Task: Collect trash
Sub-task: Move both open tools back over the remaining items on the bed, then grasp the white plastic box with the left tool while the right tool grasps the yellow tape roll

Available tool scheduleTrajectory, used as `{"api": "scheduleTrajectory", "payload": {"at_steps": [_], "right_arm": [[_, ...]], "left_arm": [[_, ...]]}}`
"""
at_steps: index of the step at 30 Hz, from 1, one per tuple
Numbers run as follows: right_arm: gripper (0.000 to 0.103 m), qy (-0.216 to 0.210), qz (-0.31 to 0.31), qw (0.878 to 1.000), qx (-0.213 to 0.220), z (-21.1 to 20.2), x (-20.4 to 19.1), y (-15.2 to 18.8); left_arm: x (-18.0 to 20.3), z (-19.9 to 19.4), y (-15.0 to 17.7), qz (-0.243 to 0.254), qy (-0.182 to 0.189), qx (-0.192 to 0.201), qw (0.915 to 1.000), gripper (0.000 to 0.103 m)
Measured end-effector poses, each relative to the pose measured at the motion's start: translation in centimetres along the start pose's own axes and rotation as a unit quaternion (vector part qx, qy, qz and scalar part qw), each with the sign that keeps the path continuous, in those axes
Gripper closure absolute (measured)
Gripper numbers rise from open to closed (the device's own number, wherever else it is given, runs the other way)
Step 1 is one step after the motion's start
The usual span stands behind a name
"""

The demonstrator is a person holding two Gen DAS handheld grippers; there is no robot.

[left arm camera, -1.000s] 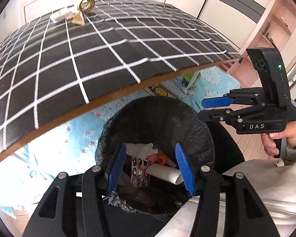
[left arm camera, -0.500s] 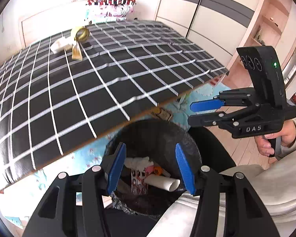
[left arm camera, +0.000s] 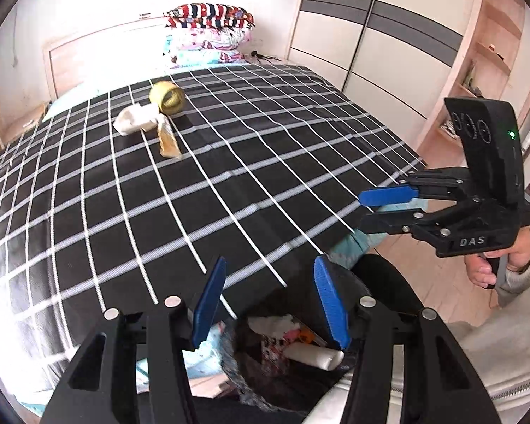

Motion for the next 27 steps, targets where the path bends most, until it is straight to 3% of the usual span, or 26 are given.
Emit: {"api": "scheduleTrajectory", "payload": {"at_steps": [13,27], "right_arm": [[0.055,0.01,-0.019,1.0,0.019,1.7,1.4,-5.0],[0.046,0.014,-0.027,0.999,0.042,4.1,3.0,-11.4]], "left_arm": [[-7.0,1.0,-5.5,-0.027,-0.048,0.023,0.9982,0.053],[-13.3,4.0,-10.1,-0.063,-0.068,0.021,0.9955,0.053]]}}
Point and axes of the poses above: each gripper's, at about its wrist camera, not at the fingertips, and z roughly the way its jaws point, x to its right, y to its underside, the point moved 6 cm from there along z, roughly the way its jaws point, and after that the axes turned 3 degrees about -y, right-handed, at the moved point
